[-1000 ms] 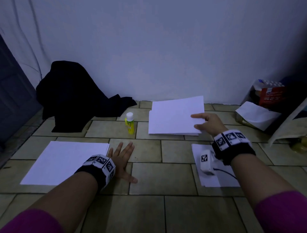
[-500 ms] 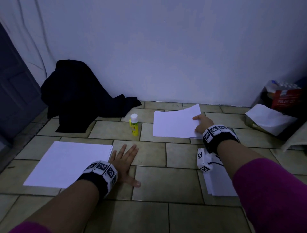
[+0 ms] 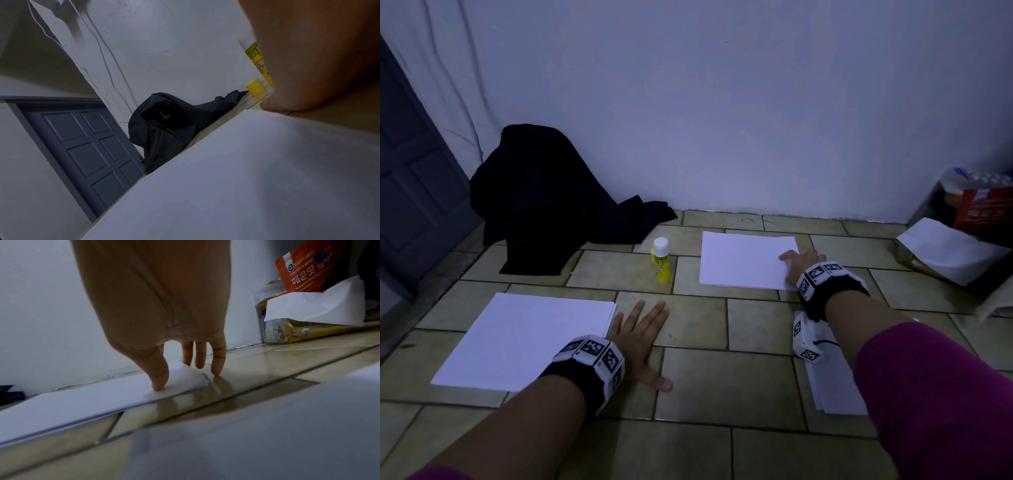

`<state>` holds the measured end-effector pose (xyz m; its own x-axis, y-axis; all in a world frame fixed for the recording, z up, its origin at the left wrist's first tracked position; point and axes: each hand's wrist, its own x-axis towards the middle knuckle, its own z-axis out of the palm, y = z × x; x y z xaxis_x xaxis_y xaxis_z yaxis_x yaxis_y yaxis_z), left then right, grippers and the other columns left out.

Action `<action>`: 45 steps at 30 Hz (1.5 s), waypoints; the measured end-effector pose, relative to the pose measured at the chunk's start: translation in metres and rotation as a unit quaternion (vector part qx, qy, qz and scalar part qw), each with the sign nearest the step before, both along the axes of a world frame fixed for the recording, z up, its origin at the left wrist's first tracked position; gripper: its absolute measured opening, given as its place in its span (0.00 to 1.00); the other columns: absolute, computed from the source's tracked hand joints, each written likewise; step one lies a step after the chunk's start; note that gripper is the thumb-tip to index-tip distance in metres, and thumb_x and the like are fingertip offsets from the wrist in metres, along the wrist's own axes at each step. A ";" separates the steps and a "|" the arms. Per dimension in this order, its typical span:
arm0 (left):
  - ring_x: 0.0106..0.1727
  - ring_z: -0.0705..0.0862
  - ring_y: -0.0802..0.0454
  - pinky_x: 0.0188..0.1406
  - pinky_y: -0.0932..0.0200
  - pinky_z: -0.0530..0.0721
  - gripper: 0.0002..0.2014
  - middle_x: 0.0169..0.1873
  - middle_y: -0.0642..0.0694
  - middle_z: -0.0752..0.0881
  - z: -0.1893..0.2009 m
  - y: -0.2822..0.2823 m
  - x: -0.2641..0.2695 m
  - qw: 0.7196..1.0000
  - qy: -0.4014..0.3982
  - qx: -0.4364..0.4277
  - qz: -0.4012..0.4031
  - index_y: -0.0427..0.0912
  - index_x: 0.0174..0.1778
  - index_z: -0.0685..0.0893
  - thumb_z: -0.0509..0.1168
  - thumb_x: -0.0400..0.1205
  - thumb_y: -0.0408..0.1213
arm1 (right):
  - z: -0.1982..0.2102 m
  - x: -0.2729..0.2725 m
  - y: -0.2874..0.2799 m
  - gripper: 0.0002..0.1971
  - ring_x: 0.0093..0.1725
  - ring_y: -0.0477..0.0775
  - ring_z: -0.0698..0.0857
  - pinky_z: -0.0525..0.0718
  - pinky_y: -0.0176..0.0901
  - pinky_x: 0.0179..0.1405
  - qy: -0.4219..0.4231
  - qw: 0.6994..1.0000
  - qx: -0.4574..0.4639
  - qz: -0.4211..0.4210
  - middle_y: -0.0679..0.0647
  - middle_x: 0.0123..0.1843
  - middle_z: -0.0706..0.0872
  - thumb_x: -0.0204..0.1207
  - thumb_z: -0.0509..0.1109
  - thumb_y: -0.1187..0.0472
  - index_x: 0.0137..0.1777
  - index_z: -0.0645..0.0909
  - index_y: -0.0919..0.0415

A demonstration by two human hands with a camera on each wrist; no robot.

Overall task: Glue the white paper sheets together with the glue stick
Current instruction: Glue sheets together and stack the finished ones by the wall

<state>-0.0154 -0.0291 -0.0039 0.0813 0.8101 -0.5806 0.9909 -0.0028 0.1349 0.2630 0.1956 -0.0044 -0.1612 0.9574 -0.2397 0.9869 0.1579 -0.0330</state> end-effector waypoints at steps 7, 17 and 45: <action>0.80 0.23 0.45 0.78 0.39 0.30 0.83 0.79 0.54 0.23 -0.001 0.002 -0.002 1.000 -0.020 -0.009 -0.010 0.51 0.80 0.24 0.38 0.27 0.89 | 0.013 -0.007 -0.004 0.31 0.77 0.66 0.59 0.63 0.54 0.73 -0.015 0.999 0.013 -0.032 0.63 0.79 0.58 0.76 0.68 0.51 0.79 0.63 0.44; 0.80 0.24 0.47 0.78 0.40 0.30 0.85 0.80 0.55 0.24 -0.003 0.002 -0.003 1.000 -0.022 0.002 -0.002 0.51 0.81 0.26 0.39 0.25 0.88 | 0.048 0.015 -0.106 0.41 0.72 0.58 0.73 0.74 0.50 0.71 -0.016 0.985 -0.164 0.049 0.59 0.77 0.70 0.73 0.72 0.41 0.78 0.63 0.64; 0.86 0.44 0.48 0.82 0.50 0.54 0.47 0.85 0.47 0.41 0.013 -0.028 0.018 0.995 -0.049 0.053 0.070 0.43 0.86 0.45 0.68 0.80 0.53 | -0.004 0.020 -0.169 0.80 0.82 0.68 0.32 0.46 0.69 0.78 -0.082 0.986 -0.145 0.006 0.66 0.82 0.27 0.49 0.82 0.33 0.79 0.24 0.69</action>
<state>0.0022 -0.0576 0.0094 0.0150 0.8741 -0.4854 0.9648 0.1148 0.2366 0.2829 0.0262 -0.0087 -0.1096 0.8429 -0.5268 0.9808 0.1777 0.0803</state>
